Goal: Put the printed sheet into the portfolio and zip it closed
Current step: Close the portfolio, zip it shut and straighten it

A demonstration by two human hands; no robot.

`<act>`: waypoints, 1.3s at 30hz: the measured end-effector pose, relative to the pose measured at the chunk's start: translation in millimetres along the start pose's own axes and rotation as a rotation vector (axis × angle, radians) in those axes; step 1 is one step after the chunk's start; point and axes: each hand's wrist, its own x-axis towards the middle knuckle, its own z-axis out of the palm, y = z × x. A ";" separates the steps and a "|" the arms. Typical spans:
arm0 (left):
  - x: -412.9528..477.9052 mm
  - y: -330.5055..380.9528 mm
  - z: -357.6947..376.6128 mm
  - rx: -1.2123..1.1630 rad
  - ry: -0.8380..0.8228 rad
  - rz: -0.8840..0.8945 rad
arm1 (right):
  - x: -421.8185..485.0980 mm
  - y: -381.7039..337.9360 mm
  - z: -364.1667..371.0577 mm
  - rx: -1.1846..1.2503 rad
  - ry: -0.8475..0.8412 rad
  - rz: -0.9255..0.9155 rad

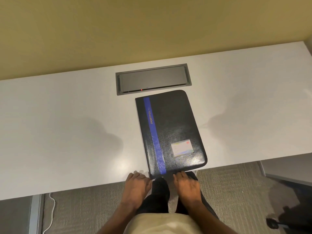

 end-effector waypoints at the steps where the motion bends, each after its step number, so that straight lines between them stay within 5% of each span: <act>1: -1.0 -1.5 -0.5 -0.001 0.007 0.000 | -0.9 10.5 -2.5 -0.001 -0.010 0.020; 10: -5.6 2.9 -4.3 0.002 0.115 0.034 | -0.8 89.9 -32.5 0.049 -0.134 0.293; 15: 21.6 57.4 -25.7 -0.154 0.200 0.091 | 4.6 94.4 -36.0 0.137 -0.058 0.327; 27: 139.2 163.8 -42.7 0.044 -0.213 0.054 | 10.0 110.3 -46.5 0.164 -0.057 0.222; 39: 136.6 157.1 -52.0 0.071 -0.252 0.121 | 45.8 156.1 -50.1 0.143 0.039 0.122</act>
